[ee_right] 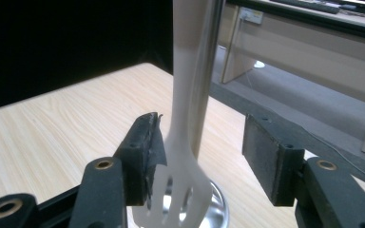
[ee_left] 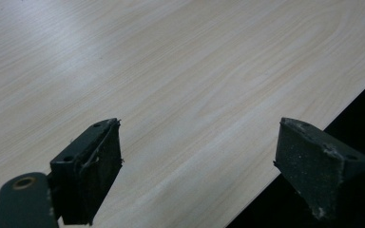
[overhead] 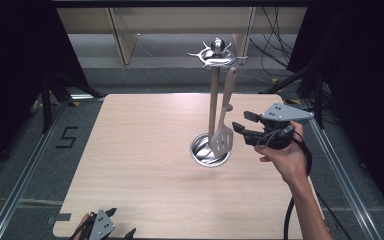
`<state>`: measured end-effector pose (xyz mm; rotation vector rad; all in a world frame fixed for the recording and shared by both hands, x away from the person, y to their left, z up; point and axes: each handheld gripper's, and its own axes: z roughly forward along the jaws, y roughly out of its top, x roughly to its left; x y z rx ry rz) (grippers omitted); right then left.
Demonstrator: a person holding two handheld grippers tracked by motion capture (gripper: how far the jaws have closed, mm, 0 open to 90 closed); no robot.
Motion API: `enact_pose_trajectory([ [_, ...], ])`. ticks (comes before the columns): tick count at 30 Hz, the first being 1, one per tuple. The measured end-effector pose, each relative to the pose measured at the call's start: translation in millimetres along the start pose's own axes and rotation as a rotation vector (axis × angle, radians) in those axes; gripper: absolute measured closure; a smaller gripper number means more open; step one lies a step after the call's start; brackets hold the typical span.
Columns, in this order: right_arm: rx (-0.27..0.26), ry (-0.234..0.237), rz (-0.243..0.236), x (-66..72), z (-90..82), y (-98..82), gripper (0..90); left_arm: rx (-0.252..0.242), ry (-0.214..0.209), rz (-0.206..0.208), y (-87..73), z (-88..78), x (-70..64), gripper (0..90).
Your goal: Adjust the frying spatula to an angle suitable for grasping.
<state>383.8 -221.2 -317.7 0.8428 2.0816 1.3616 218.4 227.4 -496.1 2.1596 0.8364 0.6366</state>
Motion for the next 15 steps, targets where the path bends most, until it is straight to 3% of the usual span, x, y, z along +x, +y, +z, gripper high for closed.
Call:
enact_pose_trajectory([
  [3,-0.004,0.004,-0.001,-0.8,1.1,-7.4,46.1,0.0,-0.009,-0.031,-0.1,-0.6,-2.7,15.0],
  [7,0.008,-0.006,0.009,0.6,1.8,-19.5,45.1,0.004,-0.007,-0.026,-0.1,-1.1,-2.1,15.0],
  [8,0.015,-0.005,0.029,2.0,0.8,-22.0,44.7,-0.014,-0.01,-0.049,-0.4,0.0,-3.8,15.0],
  [10,0.003,-0.008,0.038,3.4,1.6,-28.8,43.5,-0.004,-0.008,-0.031,0.2,-1.3,-2.5,15.0],
  [15,0.017,-0.017,0.045,6.1,2.5,-36.4,43.0,-0.008,-0.006,-0.038,0.0,-1.3,-3.4,15.0],
])
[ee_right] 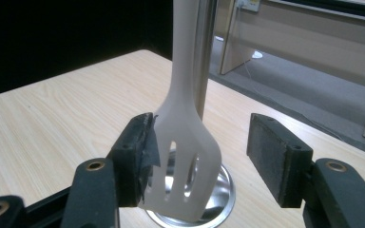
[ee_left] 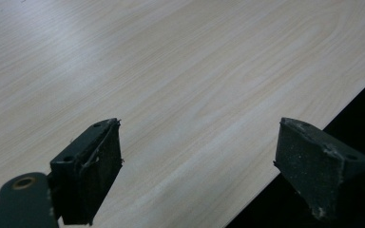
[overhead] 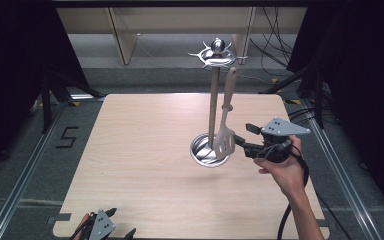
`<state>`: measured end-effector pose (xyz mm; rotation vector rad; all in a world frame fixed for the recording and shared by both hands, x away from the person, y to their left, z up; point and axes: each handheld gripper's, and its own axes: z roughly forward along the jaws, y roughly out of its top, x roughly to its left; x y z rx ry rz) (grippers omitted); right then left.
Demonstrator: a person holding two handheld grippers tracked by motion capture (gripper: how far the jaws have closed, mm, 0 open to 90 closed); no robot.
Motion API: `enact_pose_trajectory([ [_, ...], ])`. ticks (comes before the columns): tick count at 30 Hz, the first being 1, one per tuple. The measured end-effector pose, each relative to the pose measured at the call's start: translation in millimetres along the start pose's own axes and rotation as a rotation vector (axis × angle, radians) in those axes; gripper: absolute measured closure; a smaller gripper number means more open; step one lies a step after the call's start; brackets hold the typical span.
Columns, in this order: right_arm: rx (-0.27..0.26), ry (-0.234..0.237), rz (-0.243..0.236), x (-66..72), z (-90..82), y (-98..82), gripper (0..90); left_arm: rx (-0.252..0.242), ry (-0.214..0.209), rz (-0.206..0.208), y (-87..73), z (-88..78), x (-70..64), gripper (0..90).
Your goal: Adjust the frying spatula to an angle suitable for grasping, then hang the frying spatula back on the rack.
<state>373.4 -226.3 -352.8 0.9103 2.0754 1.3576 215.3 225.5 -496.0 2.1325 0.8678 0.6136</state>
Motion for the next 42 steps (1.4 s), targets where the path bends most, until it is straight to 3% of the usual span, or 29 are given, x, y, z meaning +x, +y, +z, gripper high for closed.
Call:
enact_pose_trajectory([
  [1,0.009,0.004,0.001,0.2,0.0,-1.5,42.8,0.002,-0.008,0.047,1.7,-1.1,2.9,15.0],
  [2,0.02,0.009,0.002,1.1,0.7,-3.8,42.6,0.0,-0.01,0.049,1.8,-0.7,3.0,15.0],
  [4,0.029,0.008,0.002,2.1,1.4,-6.2,42.1,-0.004,-0.004,-0.011,0.3,0.4,-1.2,15.0],
  [5,0.021,0.007,-0.001,1.6,2.9,-7.7,41.8,0.015,0.0,0.022,0.9,-1.1,0.9,15.0],
  [6,0.028,0.011,-0.007,1.4,3.0,-9.0,41.7,0.011,-0.005,0.02,0.9,-0.8,1.0,15.0],
  [9,0.042,0.007,-0.006,1.5,3.8,-13.9,41.0,0.014,-0.005,0.009,1.4,-1.2,1.0,15.0],
  [10,0.059,0.011,-0.011,2.0,3.9,-18.1,40.3,0.0,-0.01,-0.025,1.5,-0.1,-1.3,15.0],
  [11,0.064,0.008,0.005,4.6,4.0,-21.0,40.0,0.006,-0.018,-0.025,1.9,-0.1,-1.4,15.0],
  [13,0.069,0.009,-0.024,2.6,5.0,-26.1,39.4,0.006,-0.01,0.011,2.6,0.0,0.0,15.0],
  [16,0.1,0.017,0.004,5.0,3.6,-30.8,39.1,0.014,0.003,0.037,2.8,0.6,1.9,15.0],
  [18,0.101,0.013,-0.015,3.3,3.5,-35.3,38.8,0.02,0.001,0.044,3.9,0.1,2.9,15.0],
  [20,0.12,0.018,0.001,4.0,2.4,-38.8,38.5,-0.013,-0.003,-0.007,3.4,1.4,-1.2,15.0],
  [21,0.109,0.012,0.001,3.8,3.1,-41.0,38.4,0.001,-0.003,0.032,3.7,1.4,2.0,15.0],
  [22,0.117,0.019,-0.014,2.3,2.3,-42.3,38.3,0.014,0.0,-0.009,2.6,0.3,-0.9,15.0],
  [23,0.124,0.017,0.009,4.7,1.9,-44.3,38.2,0.013,-0.005,0.013,2.7,0.7,0.9,15.0],
  [24,0.127,0.025,-0.012,2.7,1.9,-45.6,38.0,0.004,-0.001,-0.011,1.9,1.7,-0.4,15.0],
  [25,0.129,0.022,0.003,4.7,0.5,-48.9,37.9,0.017,-0.004,0.013,2.8,0.3,1.2,15.0],
  [27,0.132,0.021,-0.001,4.1,-0.2,-50.2,37.9,0.016,-0.003,0.019,3.1,0.3,1.4,15.0],
  [28,0.147,0.033,0.026,6.9,-1.8,-52.2,37.8,0.016,-0.003,0.015,3.1,0.3,0.9,15.0],
  [29,0.134,0.025,-0.004,4.3,-1.2,-53.3,37.7,0.015,-0.001,-0.003,2.8,0.3,-0.8,15.0],
  [30,0.136,0.03,-0.005,4.2,-1.8,-54.6,37.6,0.016,-0.001,0.023,3.2,0.4,0.6,15.0],
  [31,0.139,0.033,-0.005,5.0,-2.4,-57.7,37.4,0.013,-0.001,-0.014,2.5,0.8,-2.0,15.0],
  [32,0.139,0.033,-0.005,5.0,-2.4,-57.7,37.4,0.013,-0.001,-0.014,2.5,0.8,-2.0,15.0],
  [33,0.152,0.029,0.02,7.3,-3.2,-60.5,37.3,0.015,-0.001,0.023,3.2,0.4,0.6,15.0],
  [34,0.136,0.028,-0.012,4.5,-2.2,-61.4,37.3,0.016,-0.001,0.027,3.3,0.5,0.8,15.0],
  [38,0.164,0.036,0.014,7.7,-3.0,-65.0,37.1,0.018,-0.005,0.034,3.5,0.4,1.7,15.0],
  [40,0.173,0.035,0.022,9.3,-2.9,-67.6,36.9,0.02,-0.002,0.028,3.2,0.1,1.1,15.0],
  [41,0.181,0.039,0.002,7.4,-1.7,-70.0,36.6,0.003,-0.007,-0.015,2.8,0.8,-2.1,15.0],
  [42,0.181,0.039,0.002,7.4,-1.7,-70.0,36.6,0.003,-0.007,-0.015,2.8,0.8,-2.1,15.0],
])
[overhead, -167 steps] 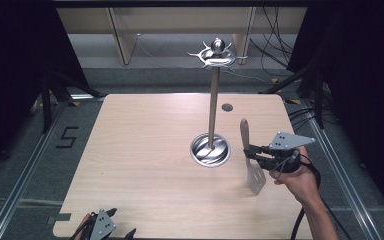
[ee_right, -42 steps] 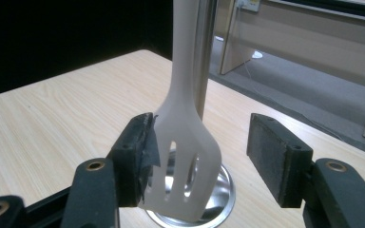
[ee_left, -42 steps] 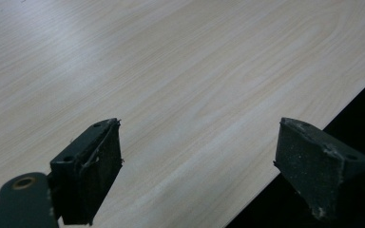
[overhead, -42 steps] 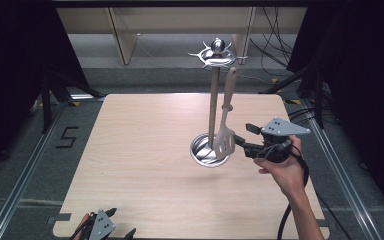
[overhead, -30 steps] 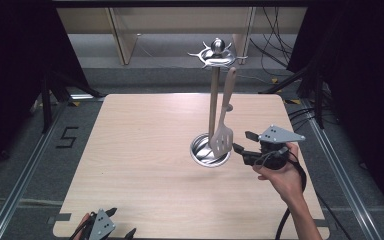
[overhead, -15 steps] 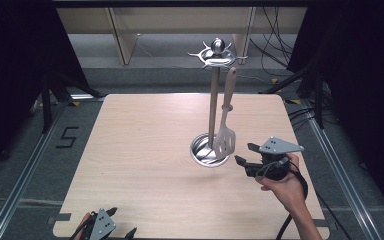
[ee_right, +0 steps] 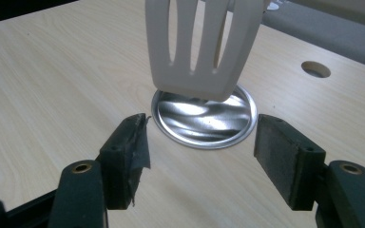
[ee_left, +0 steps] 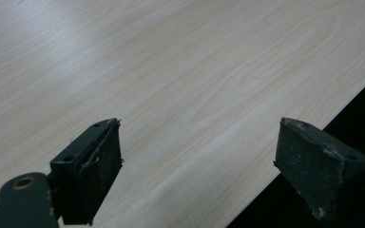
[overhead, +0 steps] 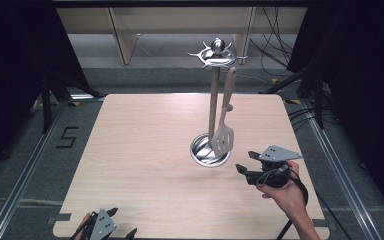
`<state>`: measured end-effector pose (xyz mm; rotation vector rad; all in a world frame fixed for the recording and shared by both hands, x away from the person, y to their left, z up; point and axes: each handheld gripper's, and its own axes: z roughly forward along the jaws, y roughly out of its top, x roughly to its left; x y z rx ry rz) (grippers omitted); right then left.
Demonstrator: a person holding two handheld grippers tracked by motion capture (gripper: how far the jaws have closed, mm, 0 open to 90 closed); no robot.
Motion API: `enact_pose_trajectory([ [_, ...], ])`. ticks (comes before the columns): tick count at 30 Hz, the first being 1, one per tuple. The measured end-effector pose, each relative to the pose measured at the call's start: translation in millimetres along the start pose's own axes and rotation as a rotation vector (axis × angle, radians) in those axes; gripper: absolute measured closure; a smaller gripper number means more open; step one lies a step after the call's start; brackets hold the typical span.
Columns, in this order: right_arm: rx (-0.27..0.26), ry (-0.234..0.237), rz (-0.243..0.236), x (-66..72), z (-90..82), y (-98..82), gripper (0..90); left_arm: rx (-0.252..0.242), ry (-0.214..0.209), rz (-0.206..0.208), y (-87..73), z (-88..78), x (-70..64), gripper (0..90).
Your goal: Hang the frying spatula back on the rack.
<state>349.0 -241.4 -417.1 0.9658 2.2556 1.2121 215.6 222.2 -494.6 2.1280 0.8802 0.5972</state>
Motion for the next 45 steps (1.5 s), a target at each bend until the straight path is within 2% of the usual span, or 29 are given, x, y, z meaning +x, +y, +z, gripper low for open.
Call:
enact_pose_trajectory([
  [1,0.001,0.002,0.025,2.9,0.1,-0.8,36.2,0.008,-0.001,0.024,0.7,-2.0,1.7,15.0],
  [2,0.001,0.002,0.025,2.9,0.1,-0.8,36.2,-0.008,0.0,0.01,0.2,-0.3,1.5,15.0],
  [4,-0.005,0.001,-0.008,0.1,1.1,-1.1,36.1,0.005,0.008,0.018,-0.3,-0.9,2.0,15.0],
  [5,0.005,0.002,0.001,0.5,1.3,-2.0,36.0,0.015,0.006,0.048,0.3,-1.5,4.3,15.0],
  [8,0.005,0.008,-0.013,-0.9,2.2,-2.8,35.9,-0.023,-0.001,-0.019,0.3,0.9,-0.5,15.0],
  [9,-0.001,0.007,-0.019,-1.2,2.2,-3.1,35.8,-0.002,-0.009,-0.011,1.2,-0.6,0.3,15.0],
  [10,-0.001,0.004,-0.016,-1.1,2.6,-4.8,35.6,0.013,0.007,0.039,0.9,-1.8,2.4,15.0],
  [12,-0.001,0.006,-0.012,-1.0,3.3,-6.7,35.6,0.011,0.002,0.045,1.1,-1.8,2.6,15.0],
  [13,-0.001,0.006,-0.012,-1.0,3.3,-6.7,35.6,0.006,0.008,0.019,0.2,-2.1,0.9,15.0],
  [14,0.003,0.011,-0.013,-1.4,3.7,-7.7,35.5,0.006,0.002,0.037,0.7,-1.9,2.4,15.0],
  [15,0.016,0.008,0.034,2.2,2.9,-9.1,35.4,0.003,0.001,0.028,0.3,-1.7,2.1,15.0],
  [16,0.02,0.014,0.01,0.2,3.1,-9.6,35.3,-0.013,0.002,0.02,-0.3,-1.1,1.5,15.0],
  [18,0.004,0.018,-0.003,-1.3,4.6,-11.5,35.1,0.005,0.007,0.037,-0.9,-3.9,3.6,15.0],
  [19,0.003,0.009,-0.014,-1.3,4.4,-12.0,34.9,-0.01,0.001,0.005,-1.5,-2.6,2.5,15.0],
  [20,0.02,0.01,0.007,0.2,3.1,-12.6,34.8,-0.013,0.005,0.011,-1.2,-2.8,3.4,15.0],
  [21,0.011,0.01,-0.018,-0.1,3.9,-13.7,34.8,-0.009,0.008,0.011,-1.2,-3.4,3.4,15.0],
  [22,0.02,0.014,-0.006,1.3,3.8,-14.4,34.7,0.003,0.01,0.021,-1.5,-4.3,3.8,15.0],
  [23,0.025,0.019,-0.005,3.2,4.7,-16.4,34.6,0.012,0.007,0.013,-1.8,-4.3,3.4,15.0],
  [24,0.025,0.019,-0.005,3.2,4.7,-16.4,34.6,-0.013,0.014,-0.01,-2.7,-2.7,1.1,15.0],
  [25,0.027,0.023,-0.01,4.3,6.0,-17.7,34.5,-0.013,0.012,0.023,-1.9,-2.7,3.3,15.0],
  [26,0.034,0.028,-0.011,5.5,6.6,-18.6,34.4,-0.015,0.01,-0.006,-2.4,-2.4,1.3,15.0],
  [28,0.043,0.037,-0.02,7.2,8.3,-20.1,34.2,-0.013,0.005,0.015,-1.9,-2.3,2.3,15.0],
  [31,0.05,0.036,-0.026,9.1,9.1,-22.3,34.0,-0.005,0.008,0.019,-2.2,-3.6,3.7,15.0],
  [33,0.051,0.042,-0.026,8.9,9.8,-23.5,34.0,0.002,0.013,0.005,-2.6,-4.3,3.6,15.0],
  [34,0.05,0.033,-0.026,9.0,9.5,-24.3,33.9,0.003,0.008,0.024,-2.0,-4.2,5.3,15.0],
  [38,0.057,0.041,-0.023,8.5,9.2,-27.2,33.6,0.005,0.011,0.042,-1.4,-4.8,6.0,15.0],
  [40,0.045,0.032,-0.044,7.5,8.8,-27.8,33.5,0.001,0.015,0.03,-1.9,-4.3,4.7,15.0],
  [41,0.063,0.037,0.004,10.4,7.3,-29.9,33.2,0.003,0.012,0.031,-1.9,-4.2,4.8,15.0],
  [45,0.052,0.034,-0.017,8.1,6.0,-32.7,32.9,0.001,0.006,0.022,-2.0,-3.4,4.5,15.0],
])
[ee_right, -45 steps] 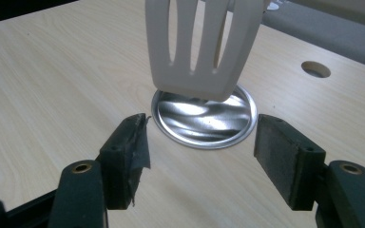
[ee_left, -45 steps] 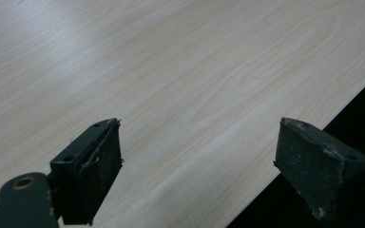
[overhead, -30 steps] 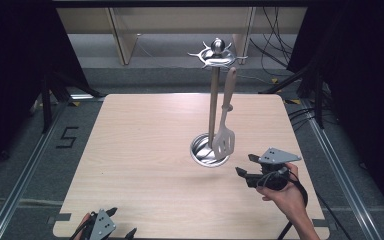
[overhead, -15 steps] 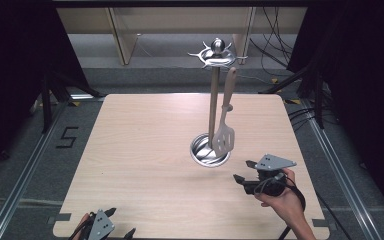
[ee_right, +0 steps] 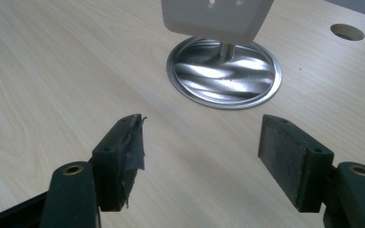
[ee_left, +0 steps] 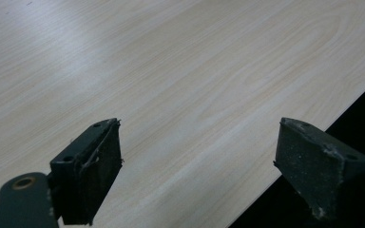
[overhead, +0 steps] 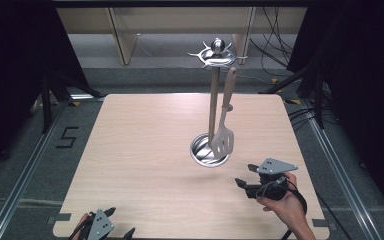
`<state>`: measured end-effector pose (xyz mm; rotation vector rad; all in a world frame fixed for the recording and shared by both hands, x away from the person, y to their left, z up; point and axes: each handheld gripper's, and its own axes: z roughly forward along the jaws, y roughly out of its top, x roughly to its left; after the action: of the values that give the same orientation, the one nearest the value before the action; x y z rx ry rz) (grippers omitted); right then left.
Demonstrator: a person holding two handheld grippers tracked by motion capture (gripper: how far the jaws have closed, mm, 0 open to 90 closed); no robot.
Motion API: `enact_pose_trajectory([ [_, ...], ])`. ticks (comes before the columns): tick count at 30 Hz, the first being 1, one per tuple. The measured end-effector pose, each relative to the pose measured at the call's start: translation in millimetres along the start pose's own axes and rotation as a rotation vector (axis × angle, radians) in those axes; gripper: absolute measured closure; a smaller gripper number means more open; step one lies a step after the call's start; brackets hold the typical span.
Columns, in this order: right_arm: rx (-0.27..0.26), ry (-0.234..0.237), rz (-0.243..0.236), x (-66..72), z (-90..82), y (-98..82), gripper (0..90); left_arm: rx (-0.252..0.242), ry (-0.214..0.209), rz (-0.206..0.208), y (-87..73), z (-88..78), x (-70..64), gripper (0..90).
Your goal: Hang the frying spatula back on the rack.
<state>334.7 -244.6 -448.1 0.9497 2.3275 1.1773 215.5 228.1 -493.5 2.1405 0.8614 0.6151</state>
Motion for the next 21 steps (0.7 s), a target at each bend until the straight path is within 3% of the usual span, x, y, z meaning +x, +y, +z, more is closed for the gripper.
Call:
enact_pose_trajectory([
  [8,0.007,0.009,0.016,2.6,-2.2,-7.2,31.6,0.003,-0.006,-0.018,-0.1,0.1,-1.4,15.0],
  [10,0.014,0.03,-0.008,4.1,-0.6,-10.7,30.1,0.004,0.009,0.003,0.1,0.2,-0.4,15.0],
  [12,0.014,0.03,-0.007,5.9,-0.4,-11.9,29.8,-0.003,0.006,-0.002,0.1,1.4,-0.6,15.0],
  [13,0.008,0.021,-0.018,5.5,-0.3,-12.9,29.0,0.004,0.01,0.031,0.8,0.7,1.4,15.0],
  [17,0.017,0.035,-0.01,8.3,-1.2,-16.3,28.8,0.0,0.01,0.029,0.7,0.9,1.3,15.0],
  [18,0.01,0.029,-0.017,9.1,-1.9,-18.3,28.7,-0.007,-0.003,-0.025,-0.5,1.8,-2.6,15.0],
  [21,0.008,0.032,-0.014,10.3,-2.5,-20.7,28.5,-0.025,-0.005,-0.044,-0.6,2.9,-4.5,15.0],
])
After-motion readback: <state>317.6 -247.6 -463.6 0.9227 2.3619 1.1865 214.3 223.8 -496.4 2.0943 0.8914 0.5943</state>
